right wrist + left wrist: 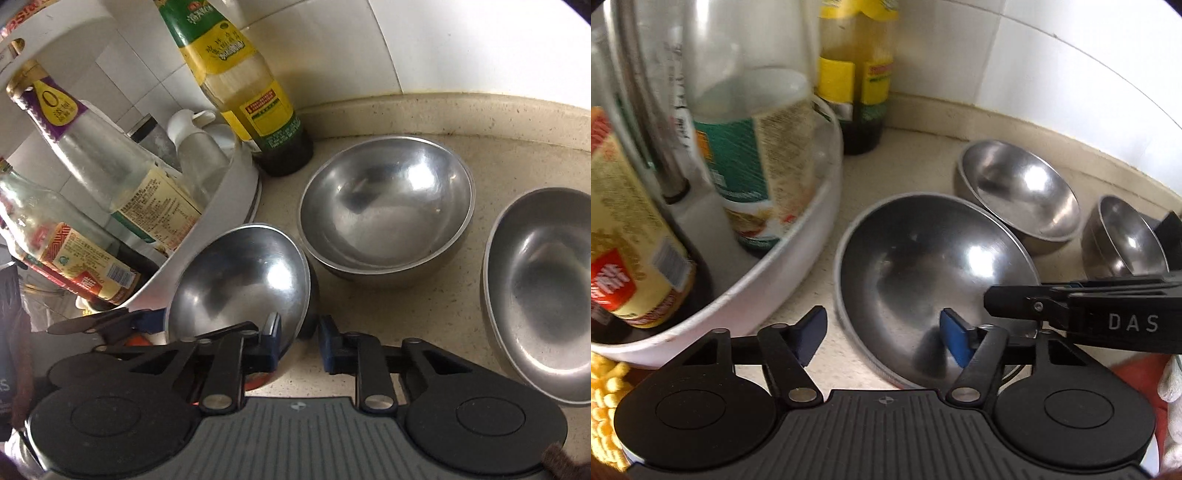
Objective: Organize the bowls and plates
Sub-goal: 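Move both grippers to a steel bowl and close them on its rim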
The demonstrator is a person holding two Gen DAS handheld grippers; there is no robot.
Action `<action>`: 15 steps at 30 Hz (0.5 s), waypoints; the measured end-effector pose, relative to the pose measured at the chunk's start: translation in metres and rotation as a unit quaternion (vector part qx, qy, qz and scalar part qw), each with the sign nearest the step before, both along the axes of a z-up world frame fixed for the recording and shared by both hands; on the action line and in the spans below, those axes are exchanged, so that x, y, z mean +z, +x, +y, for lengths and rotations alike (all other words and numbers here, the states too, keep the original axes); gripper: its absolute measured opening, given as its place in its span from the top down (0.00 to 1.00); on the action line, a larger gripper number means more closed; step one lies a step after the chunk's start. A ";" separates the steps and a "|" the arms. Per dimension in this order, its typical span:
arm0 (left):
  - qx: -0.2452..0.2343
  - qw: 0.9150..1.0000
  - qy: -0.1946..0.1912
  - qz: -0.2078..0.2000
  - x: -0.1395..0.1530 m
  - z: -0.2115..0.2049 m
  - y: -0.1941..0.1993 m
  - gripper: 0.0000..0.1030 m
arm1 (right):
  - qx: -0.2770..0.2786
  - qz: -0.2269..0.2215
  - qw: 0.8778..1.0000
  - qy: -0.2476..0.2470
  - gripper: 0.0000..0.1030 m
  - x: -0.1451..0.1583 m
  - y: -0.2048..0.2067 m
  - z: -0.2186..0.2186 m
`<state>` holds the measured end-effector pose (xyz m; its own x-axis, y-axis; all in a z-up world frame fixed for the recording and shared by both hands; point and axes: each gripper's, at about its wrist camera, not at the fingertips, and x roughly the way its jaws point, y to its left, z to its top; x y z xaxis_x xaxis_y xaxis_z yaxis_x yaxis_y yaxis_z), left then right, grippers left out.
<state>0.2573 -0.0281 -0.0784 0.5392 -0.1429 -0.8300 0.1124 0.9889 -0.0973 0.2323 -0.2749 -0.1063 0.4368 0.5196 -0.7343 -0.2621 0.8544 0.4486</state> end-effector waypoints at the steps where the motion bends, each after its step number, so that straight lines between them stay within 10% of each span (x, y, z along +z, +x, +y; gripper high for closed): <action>1: -0.006 1.000 -0.002 0.001 0.000 -0.003 -0.001 0.36 | 0.001 0.001 1.000 -0.002 0.82 -0.001 0.000 0.000; 15: -0.081 0.997 -0.010 -0.002 0.010 -0.042 -0.031 0.27 | -0.022 0.015 1.000 -0.013 0.83 0.014 -0.028 -0.032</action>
